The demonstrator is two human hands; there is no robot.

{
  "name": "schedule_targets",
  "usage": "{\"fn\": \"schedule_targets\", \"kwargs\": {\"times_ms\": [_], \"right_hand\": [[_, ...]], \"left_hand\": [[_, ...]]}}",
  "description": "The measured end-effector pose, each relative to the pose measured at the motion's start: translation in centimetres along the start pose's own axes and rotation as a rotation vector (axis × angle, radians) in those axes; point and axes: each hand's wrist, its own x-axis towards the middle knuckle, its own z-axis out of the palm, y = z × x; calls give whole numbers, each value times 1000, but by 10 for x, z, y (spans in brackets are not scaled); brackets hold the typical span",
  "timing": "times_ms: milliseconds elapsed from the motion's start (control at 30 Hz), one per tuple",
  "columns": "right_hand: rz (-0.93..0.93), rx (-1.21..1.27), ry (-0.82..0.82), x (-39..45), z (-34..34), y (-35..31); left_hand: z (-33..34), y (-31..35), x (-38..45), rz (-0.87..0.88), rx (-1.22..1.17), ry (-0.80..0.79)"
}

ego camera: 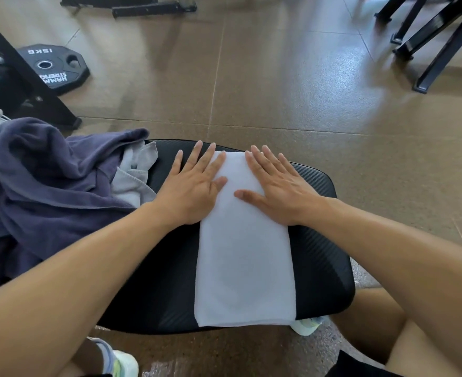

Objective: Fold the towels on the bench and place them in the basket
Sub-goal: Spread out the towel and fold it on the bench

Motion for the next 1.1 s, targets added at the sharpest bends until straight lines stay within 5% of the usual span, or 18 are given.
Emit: {"fn": "schedule_targets", "kwargs": {"times_ms": [267,600,1100], "right_hand": [[-34,-24,-33,-41,-9,-39],[19,-21,47,-57,26,-58],[-184,-72,-13,-107,34,-91]], "left_hand": [[-5,24,-41,55,-190,143],[14,13,-75,112,-120,214],[13,4,-69,125,12,69]]}}
